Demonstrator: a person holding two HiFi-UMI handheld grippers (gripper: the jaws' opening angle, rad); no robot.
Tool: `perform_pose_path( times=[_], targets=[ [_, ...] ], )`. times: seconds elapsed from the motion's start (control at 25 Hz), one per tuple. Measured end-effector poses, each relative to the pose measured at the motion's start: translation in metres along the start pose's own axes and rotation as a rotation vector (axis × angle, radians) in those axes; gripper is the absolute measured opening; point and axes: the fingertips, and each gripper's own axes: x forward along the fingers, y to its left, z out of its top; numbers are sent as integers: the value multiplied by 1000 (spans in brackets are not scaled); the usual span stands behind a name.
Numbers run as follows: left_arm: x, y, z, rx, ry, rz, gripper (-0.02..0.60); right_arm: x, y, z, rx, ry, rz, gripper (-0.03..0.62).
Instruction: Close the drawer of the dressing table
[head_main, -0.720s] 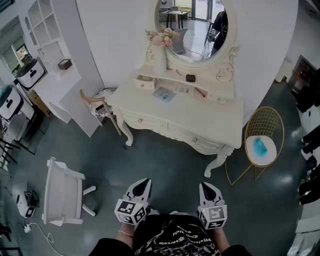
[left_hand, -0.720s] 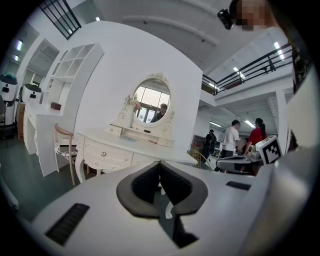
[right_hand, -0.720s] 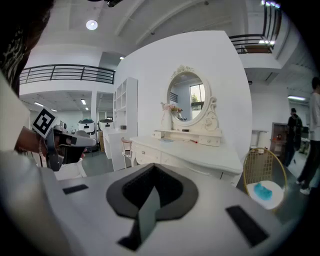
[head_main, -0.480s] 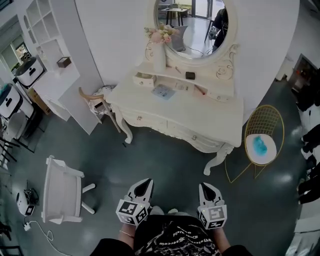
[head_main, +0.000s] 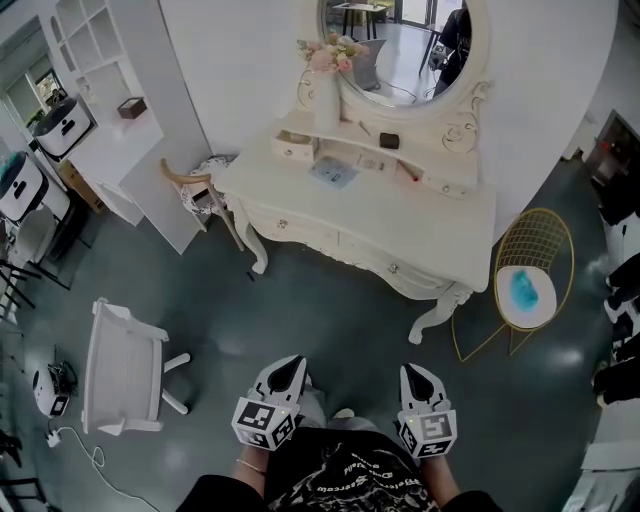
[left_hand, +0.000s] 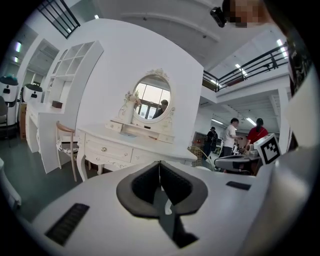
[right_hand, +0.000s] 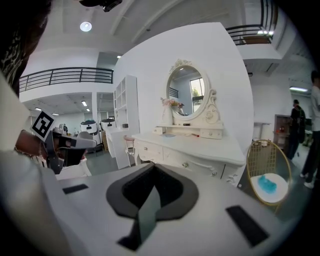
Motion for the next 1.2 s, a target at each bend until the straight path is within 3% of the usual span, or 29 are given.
perform_pose_path(
  times=[0.44,0.76,1.2],
  targets=[
    [25,30,5,25,26,-21,17,46,7,13,-34,13,20,11],
    [58,91,26,3,27,-11,17,104,14,30,-33,35,11,11],
    [106,177,70,12,41,-95,17,190,39,59,24,26,-72,12]
  ],
)
